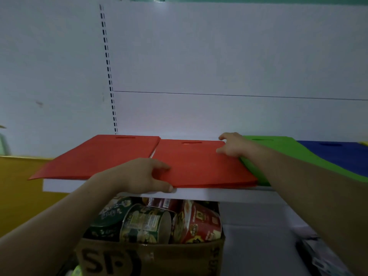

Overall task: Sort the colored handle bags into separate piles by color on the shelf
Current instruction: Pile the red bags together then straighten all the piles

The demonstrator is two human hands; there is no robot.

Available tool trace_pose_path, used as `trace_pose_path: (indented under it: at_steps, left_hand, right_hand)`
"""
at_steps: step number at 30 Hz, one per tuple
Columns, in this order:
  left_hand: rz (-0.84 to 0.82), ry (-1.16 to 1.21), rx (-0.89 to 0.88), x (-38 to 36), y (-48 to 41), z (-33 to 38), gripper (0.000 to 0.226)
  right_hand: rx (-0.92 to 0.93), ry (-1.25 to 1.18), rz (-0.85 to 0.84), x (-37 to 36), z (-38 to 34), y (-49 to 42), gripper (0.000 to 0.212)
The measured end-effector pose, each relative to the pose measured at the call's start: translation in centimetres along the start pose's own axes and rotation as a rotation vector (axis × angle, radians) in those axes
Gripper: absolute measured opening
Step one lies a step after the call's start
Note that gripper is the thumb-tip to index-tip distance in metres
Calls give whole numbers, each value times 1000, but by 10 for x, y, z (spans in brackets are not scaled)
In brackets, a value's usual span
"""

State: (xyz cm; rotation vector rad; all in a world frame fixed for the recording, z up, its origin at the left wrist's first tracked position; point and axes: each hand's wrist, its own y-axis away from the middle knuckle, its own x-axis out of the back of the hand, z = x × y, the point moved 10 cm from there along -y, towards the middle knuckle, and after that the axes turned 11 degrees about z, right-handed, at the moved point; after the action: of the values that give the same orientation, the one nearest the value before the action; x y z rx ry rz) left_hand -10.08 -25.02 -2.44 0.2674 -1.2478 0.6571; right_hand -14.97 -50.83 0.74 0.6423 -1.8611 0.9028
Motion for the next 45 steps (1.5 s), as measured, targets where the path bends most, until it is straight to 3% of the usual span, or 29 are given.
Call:
trace_pose_path:
  at_steps: [5,14,19,25,35,45]
  left_hand:
    - [11,-23,-5,1,-2,-1,76]
    - [2,-74,-9,-1,0,-3,74]
    - [-27,-56,50,4,5,2,107]
    - [144,-29,179,30,4,-14,67]
    - [315,-3,345,68,37,-114,63]
    - [288,45,324,106,55,-240,63]
  right_hand:
    - [135,82,-202,-23,-14,19,54]
    - [141,138,-195,-21,-12,27,52]
    - [156,136,-163,-13,-17,23,54]
    - [239,107,-85,-2,-50,14,56]
    - [301,69,-84,-32,-140,12,62]
    - [113,96,-87,-80,-228,0,65]
